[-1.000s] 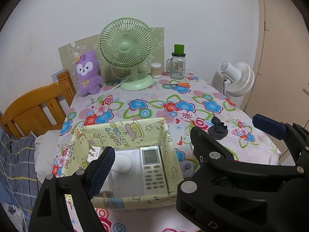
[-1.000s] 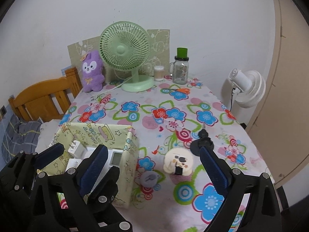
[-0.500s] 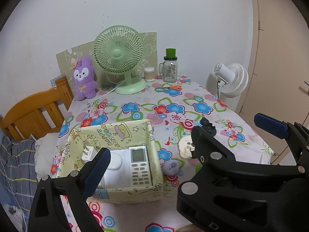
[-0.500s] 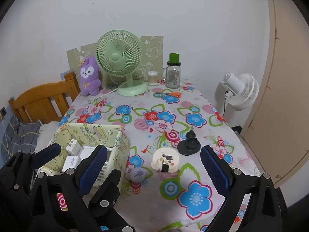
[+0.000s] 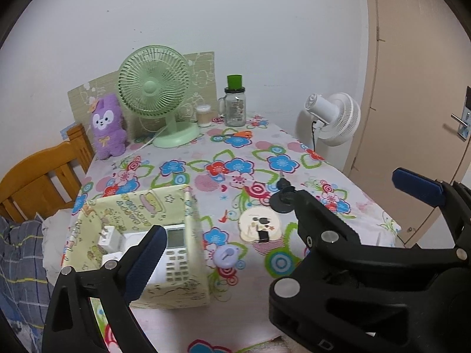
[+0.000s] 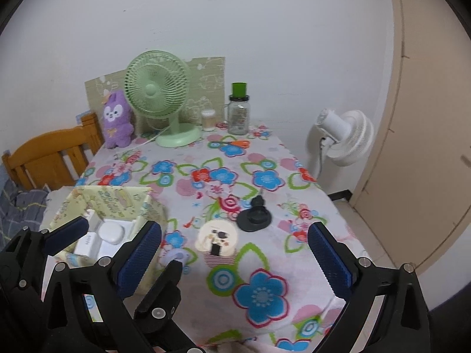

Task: Organize rigid objects
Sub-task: 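Withdraw both tools from the box toward the beige round case and black stand, then grasp the beige round cartoon-print case with the left tool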

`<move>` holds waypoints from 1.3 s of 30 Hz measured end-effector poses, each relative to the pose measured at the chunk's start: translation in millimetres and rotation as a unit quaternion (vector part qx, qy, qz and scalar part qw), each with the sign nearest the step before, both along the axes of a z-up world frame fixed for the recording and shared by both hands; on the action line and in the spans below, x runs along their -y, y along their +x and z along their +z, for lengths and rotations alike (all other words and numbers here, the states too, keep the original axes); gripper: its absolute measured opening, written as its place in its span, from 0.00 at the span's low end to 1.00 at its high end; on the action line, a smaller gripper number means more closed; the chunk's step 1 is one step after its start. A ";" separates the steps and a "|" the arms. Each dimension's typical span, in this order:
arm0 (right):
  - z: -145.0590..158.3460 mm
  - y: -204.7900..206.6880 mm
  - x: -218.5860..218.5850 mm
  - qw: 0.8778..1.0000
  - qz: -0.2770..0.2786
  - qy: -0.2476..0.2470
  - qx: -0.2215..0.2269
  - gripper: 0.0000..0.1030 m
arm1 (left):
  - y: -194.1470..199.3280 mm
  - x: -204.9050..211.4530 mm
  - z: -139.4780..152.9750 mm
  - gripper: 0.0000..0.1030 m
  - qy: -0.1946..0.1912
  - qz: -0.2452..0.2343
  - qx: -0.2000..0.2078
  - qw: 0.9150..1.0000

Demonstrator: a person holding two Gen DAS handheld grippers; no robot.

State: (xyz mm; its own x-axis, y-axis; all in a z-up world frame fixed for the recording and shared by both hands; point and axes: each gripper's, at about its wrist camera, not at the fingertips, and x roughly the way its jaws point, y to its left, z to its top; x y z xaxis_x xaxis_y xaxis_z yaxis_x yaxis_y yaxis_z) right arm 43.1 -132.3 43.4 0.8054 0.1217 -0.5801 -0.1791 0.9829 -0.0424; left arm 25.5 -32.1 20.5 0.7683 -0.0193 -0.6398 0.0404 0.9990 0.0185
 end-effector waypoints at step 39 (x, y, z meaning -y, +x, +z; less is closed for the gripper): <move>-85.7 61.3 61.9 1.000 -0.001 0.007 -0.026 0.99 | 50.9 59.7 -81.9 0.99 -0.005 -0.004 -0.024 1.000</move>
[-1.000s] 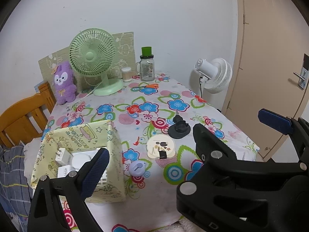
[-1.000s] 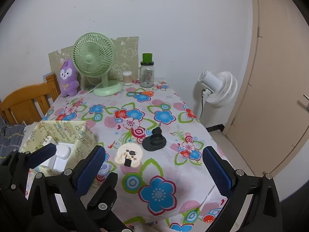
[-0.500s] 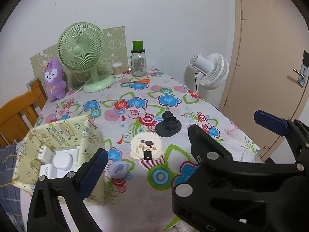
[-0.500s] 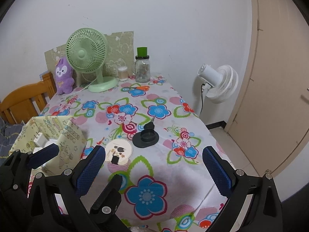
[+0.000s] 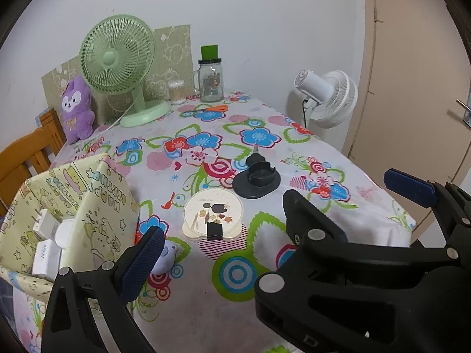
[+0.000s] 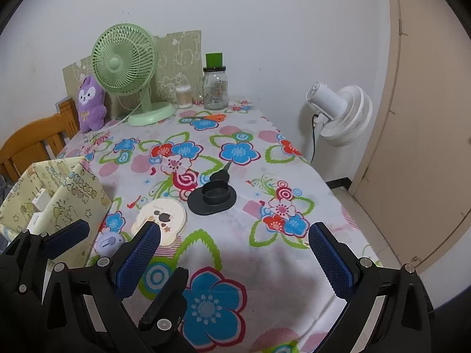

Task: Organize rigid objects
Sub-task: 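Grasp the beige round cartoon-print case with the left tool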

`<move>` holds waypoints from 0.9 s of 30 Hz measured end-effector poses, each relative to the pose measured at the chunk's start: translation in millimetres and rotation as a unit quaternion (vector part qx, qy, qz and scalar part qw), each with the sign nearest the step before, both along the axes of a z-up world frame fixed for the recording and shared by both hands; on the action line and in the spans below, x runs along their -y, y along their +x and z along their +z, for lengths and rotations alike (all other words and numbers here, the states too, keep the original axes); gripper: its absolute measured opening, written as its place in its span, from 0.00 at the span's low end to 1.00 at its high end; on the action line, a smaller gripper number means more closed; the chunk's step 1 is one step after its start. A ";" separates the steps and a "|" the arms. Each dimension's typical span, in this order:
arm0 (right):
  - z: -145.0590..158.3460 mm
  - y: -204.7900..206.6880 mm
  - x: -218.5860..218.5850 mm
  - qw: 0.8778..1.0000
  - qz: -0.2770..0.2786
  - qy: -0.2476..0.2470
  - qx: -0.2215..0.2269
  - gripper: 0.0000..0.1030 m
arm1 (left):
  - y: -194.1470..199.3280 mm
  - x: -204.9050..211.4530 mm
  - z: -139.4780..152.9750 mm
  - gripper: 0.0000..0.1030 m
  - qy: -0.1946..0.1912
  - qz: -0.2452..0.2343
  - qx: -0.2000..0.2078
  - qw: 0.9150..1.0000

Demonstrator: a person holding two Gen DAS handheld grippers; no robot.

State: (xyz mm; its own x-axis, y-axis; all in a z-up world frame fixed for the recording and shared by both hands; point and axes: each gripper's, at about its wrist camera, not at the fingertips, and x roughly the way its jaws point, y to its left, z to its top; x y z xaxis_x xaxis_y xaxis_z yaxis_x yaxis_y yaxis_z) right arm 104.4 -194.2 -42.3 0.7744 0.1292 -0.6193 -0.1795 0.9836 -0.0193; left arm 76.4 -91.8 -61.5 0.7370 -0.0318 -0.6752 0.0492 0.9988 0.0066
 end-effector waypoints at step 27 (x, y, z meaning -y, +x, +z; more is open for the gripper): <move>-44.4 63.7 -1.3 0.999 -0.006 0.013 -0.041 0.99 | 63.9 -9.6 -42.9 0.99 0.009 0.017 -0.051 0.999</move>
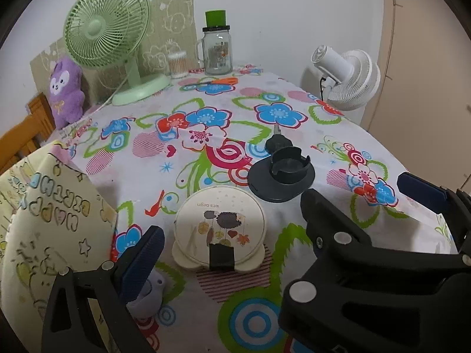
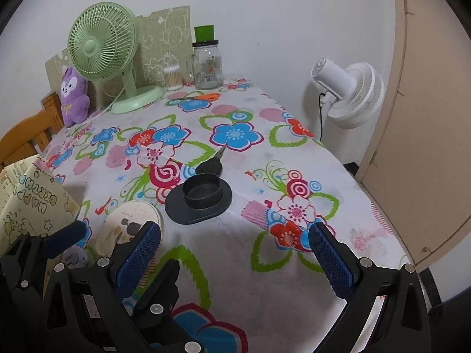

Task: Organize rigid objects
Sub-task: 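Grasp the beige round cartoon-print case with the left tool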

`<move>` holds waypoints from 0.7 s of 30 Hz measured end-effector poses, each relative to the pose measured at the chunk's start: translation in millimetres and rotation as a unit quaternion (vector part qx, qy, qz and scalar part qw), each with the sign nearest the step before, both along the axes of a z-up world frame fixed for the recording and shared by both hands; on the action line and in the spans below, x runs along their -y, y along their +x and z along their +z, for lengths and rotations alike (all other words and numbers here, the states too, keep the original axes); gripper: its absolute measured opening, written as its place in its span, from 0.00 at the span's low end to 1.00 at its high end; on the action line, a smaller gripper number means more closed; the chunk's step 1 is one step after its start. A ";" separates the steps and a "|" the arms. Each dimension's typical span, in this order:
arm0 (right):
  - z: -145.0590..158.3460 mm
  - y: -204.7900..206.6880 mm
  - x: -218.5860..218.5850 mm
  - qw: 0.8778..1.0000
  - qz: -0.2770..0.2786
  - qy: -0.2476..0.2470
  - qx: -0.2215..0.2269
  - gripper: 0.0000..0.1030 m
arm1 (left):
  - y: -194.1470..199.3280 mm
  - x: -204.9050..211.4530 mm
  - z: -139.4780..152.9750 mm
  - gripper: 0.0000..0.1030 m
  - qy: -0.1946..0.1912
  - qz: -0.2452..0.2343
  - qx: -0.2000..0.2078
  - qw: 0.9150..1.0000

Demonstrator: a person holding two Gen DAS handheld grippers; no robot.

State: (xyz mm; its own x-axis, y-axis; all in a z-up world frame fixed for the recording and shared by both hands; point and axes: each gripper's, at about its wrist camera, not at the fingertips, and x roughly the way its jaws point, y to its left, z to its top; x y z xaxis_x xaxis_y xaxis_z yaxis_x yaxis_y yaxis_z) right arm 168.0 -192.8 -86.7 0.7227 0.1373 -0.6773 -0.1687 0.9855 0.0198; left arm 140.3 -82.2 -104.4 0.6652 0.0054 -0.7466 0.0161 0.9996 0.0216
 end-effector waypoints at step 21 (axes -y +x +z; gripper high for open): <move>-19.4 31.7 7.7 0.999 -0.010 0.013 -0.031 0.99 | 24.4 -9.3 -17.7 0.97 -0.019 0.022 -0.047 0.998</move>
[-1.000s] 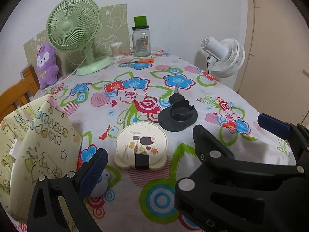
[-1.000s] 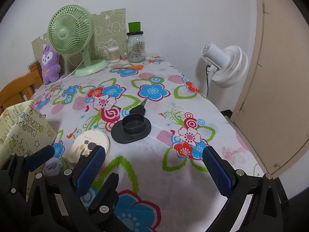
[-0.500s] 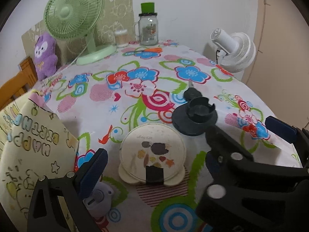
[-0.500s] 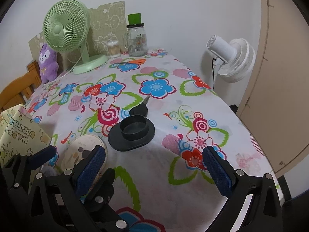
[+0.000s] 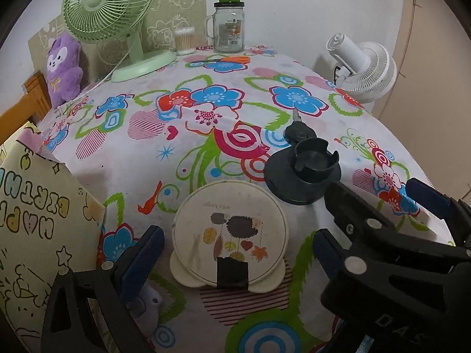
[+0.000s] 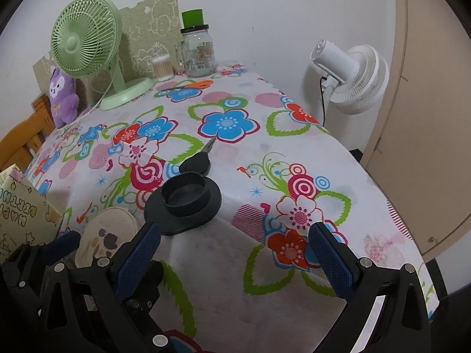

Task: Organize rigid objects
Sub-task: 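Grasp the beige round cartoon-print case with the left tool, then grasp the black round stand with the right tool while the left holds the case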

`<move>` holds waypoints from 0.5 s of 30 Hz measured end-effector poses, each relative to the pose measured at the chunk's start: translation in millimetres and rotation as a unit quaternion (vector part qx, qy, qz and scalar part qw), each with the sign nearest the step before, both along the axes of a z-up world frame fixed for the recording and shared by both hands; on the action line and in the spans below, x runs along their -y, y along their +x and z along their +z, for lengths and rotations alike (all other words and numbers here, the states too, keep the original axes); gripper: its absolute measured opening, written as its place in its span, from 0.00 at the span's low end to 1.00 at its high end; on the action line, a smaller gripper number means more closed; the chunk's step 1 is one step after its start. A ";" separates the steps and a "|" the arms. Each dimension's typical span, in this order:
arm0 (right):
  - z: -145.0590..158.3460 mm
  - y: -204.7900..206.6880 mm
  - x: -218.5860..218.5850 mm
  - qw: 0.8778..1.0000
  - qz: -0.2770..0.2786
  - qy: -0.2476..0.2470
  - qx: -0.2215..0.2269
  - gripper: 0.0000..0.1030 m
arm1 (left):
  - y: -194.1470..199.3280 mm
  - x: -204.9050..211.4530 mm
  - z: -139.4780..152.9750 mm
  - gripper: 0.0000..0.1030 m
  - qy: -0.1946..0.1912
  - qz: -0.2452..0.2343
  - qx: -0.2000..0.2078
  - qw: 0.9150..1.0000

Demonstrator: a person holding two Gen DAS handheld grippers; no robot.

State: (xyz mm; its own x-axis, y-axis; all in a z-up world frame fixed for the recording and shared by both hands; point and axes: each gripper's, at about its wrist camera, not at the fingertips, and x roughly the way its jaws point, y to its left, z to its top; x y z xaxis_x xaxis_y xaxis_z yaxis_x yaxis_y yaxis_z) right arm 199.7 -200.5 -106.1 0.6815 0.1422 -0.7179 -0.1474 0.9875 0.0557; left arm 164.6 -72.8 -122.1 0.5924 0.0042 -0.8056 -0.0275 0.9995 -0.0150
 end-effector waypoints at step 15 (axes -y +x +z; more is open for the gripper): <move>-2.6 24.9 -35.6 0.997 0.059 -0.036 -0.016 0.99 | 3.4 -10.0 5.9 0.75 -0.011 -0.004 0.010 1.000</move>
State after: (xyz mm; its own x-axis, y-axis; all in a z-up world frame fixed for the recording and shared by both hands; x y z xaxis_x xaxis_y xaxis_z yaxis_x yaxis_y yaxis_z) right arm 224.7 -164.9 -108.7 0.6389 0.1672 -0.7509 -0.2626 0.9649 -0.0087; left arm 168.1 -62.9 -116.2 0.6089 -0.0188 -0.7930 -0.0191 0.9991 -0.0384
